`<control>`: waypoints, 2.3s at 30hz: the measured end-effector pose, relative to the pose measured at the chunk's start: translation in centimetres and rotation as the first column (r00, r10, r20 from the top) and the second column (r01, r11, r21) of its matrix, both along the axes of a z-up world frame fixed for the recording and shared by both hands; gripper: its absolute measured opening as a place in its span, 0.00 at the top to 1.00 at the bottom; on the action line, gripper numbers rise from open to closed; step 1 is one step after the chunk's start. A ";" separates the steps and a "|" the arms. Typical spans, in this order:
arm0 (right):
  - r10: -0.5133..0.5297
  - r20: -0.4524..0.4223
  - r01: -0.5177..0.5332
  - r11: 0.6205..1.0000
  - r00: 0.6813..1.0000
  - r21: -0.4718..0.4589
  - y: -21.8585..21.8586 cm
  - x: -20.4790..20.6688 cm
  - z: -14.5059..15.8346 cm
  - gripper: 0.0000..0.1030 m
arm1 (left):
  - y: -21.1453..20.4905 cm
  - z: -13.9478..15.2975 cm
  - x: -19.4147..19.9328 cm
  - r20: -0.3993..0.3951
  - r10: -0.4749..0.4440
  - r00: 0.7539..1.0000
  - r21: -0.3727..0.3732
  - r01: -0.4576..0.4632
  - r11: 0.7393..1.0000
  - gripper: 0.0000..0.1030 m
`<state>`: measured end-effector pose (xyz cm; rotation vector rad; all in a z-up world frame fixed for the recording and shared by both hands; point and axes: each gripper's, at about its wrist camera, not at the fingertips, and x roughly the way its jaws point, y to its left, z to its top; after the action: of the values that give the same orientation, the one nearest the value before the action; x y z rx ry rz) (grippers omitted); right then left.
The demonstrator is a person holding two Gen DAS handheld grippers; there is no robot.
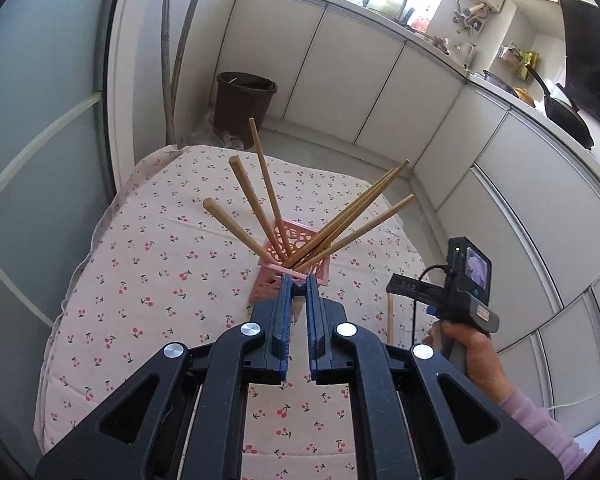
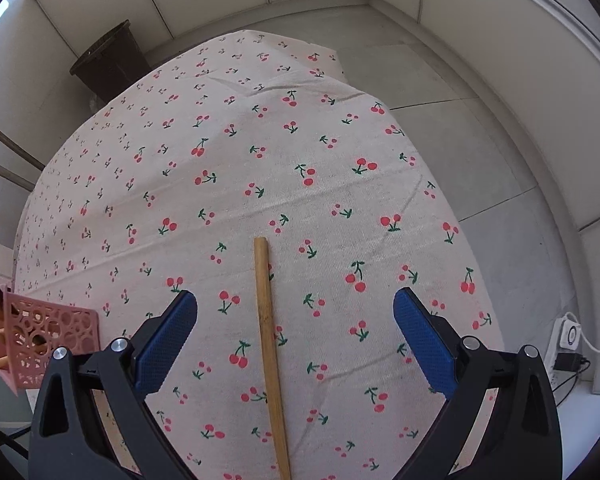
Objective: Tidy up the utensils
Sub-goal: 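Close the left gripper on the black-tipped chopstick while the right gripper grasps the plain one, then lower the left chopstick into the pink basket and open the left gripper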
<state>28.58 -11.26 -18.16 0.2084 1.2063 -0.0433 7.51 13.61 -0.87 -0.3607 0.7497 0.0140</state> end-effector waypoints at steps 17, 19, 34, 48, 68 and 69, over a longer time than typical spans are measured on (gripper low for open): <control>0.252 0.015 -0.252 0.968 0.968 0.004 5.7 -2.9 -0.3 0.92 | 1.4 2.4 -2.0 0.095 -0.018 0.995 0.010 0.017 1.000 0.93; 0.265 0.045 -0.266 0.964 0.963 0.023 5.6 -4.2 0.9 0.92 | 1.9 2.3 -2.0 0.088 -0.012 0.996 -0.008 0.012 1.000 0.93; 0.348 0.379 -0.429 0.891 0.857 0.152 4.7 -16.7 14.6 0.93 | 2.9 2.4 -2.8 0.091 0.027 0.995 -0.041 -0.023 0.999 0.93; 0.214 0.547 -0.432 0.848 0.809 0.307 1.0 -17.9 22.4 0.92 | 1.6 9.7 0.6 0.229 0.043 0.973 0.008 -0.045 0.999 0.93; 0.153 0.568 -0.405 0.846 0.809 0.347 -0.8 -17.1 23.8 0.92 | 3.6 5.0 2.2 0.133 0.192 0.972 -0.062 -0.185 0.981 0.54; 0.146 0.578 -0.403 0.847 0.803 0.347 -0.6 -17.0 24.2 0.92 | 4.0 5.1 1.9 0.131 0.202 0.971 -0.076 -0.193 0.978 0.54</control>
<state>11.54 -11.84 6.07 0.4199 0.6535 0.5450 9.38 17.58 4.23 -0.4907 0.5758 0.1519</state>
